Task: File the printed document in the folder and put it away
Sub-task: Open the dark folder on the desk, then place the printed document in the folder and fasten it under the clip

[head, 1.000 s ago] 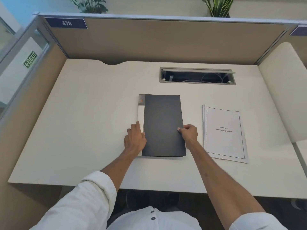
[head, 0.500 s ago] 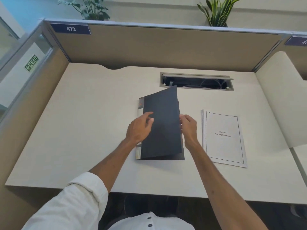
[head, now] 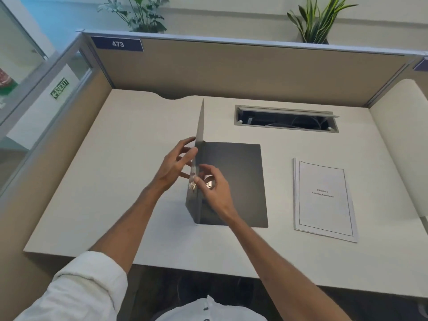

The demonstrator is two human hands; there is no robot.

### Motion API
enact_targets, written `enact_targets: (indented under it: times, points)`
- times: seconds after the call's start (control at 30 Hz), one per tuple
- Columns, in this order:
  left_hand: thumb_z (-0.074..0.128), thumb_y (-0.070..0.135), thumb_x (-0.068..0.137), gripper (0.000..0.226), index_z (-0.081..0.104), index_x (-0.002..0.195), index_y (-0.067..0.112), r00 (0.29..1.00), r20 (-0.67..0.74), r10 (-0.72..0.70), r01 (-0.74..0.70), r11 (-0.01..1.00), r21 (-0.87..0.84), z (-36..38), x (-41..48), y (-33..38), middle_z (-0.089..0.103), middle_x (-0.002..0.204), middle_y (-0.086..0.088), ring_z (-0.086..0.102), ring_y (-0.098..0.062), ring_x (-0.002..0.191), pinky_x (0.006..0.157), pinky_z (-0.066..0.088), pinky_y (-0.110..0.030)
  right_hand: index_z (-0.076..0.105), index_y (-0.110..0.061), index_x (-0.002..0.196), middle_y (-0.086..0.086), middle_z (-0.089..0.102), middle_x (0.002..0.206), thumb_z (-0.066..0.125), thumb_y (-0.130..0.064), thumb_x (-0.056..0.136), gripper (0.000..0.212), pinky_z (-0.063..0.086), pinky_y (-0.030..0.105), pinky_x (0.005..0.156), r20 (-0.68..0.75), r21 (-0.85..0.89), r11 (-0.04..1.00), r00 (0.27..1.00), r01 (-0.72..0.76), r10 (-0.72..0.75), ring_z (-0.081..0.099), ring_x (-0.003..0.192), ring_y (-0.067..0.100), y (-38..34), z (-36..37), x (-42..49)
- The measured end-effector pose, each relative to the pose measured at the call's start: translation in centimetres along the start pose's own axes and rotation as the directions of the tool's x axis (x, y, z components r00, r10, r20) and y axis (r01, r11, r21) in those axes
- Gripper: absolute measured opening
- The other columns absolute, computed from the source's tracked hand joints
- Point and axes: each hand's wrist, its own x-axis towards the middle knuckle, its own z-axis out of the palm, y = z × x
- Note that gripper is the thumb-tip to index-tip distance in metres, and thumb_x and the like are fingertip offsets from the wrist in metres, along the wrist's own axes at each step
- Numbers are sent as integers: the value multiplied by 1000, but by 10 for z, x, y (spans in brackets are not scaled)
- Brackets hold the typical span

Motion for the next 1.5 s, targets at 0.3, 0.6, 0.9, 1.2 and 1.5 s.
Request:
enact_targets:
  times: [0.3,0.6,0.9,1.2,1.5]
  points:
    - [50,19,107,34,76,128,14,962,-158,-223,198,967,-161,-75,-8,-41,80,128,-11,77,-29,120,93,56,-38,33,-28,171,-7,31,179,56,-55,109,71,29,49,136,239,-505,859,970,83,47,33,165,19,31,47,1]
    - [54,10,110,80,11,177,19,961,-175,-215,272,851,449,-91,-13,-92,30,176,-16,43,-41,158,131,36,-52,5,-24,177,-7,-3,186,39,-48,116,74,6,48,141,379,-684,699,921,211,93,5,174,15,49,82,-2]
    - [48,37,116,91,-12,174,2,954,-107,-280,283,723,630,-71,-25,-132,-24,181,-21,-11,-37,173,142,5,-46,-2,-22,177,-4,-14,185,27,-44,119,69,4,45,142,340,-760,618,933,199,119,-6,174,17,68,105,-10]
    - [39,45,118,87,-13,175,6,932,-4,-362,264,673,691,-64,-18,-150,-20,184,-15,-16,-32,173,143,-1,-47,-2,-20,177,1,-17,184,29,-41,119,69,3,47,142,344,-764,626,920,157,189,-10,173,21,65,115,-8]
    - [43,40,116,86,-8,174,1,975,6,-223,144,648,748,-19,0,-133,-15,184,-16,-12,-31,174,143,-2,-47,25,-16,175,0,13,185,35,-28,118,58,12,40,141,237,-738,655,971,164,24,14,173,18,62,47,15]
